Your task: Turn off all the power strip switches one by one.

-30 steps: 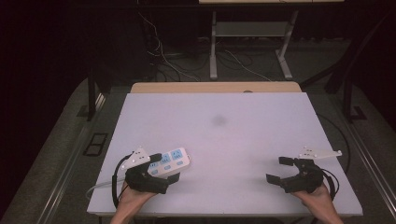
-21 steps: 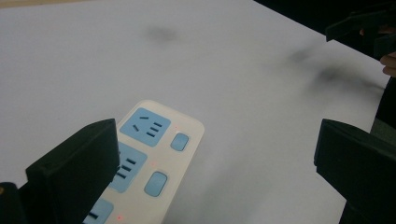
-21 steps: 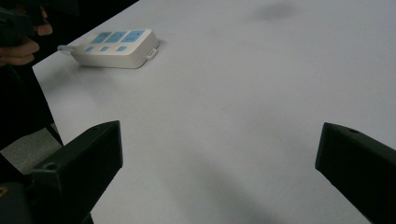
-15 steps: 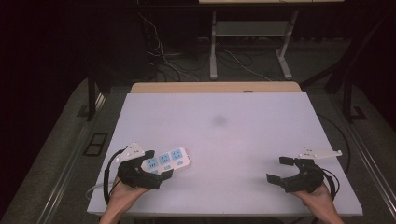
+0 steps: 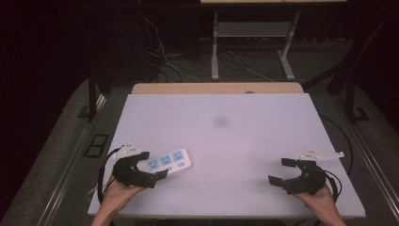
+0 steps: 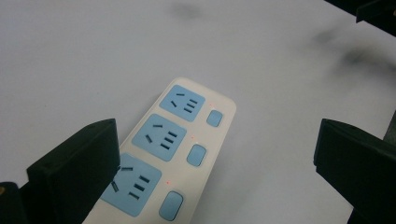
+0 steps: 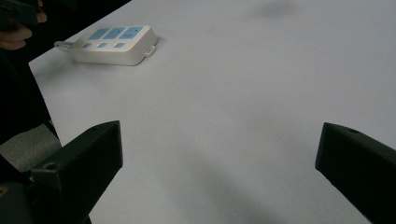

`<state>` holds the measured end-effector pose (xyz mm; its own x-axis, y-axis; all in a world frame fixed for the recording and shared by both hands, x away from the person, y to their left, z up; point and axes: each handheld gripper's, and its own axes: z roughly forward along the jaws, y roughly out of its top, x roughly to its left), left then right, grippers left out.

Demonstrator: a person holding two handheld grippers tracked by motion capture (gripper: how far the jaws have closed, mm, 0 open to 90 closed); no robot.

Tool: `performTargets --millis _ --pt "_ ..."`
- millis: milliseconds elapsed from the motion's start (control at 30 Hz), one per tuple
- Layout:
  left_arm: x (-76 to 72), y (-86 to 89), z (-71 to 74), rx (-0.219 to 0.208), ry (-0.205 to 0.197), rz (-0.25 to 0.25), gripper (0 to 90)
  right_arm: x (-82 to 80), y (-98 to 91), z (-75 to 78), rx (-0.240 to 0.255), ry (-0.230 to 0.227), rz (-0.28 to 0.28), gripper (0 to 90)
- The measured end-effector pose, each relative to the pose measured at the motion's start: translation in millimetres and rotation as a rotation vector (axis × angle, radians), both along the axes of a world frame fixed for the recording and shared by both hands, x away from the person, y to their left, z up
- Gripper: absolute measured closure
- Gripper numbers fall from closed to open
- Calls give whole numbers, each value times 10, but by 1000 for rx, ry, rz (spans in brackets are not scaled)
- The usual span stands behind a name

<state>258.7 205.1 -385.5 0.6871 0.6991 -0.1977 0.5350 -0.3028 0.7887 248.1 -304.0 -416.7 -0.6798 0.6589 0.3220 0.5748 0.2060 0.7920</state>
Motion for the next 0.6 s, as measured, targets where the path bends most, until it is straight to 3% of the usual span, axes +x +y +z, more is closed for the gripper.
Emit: performTargets --millis 600 --pt "166 30 -22 117 75 -50 2 -7 5 -10 -7 4 3 6"
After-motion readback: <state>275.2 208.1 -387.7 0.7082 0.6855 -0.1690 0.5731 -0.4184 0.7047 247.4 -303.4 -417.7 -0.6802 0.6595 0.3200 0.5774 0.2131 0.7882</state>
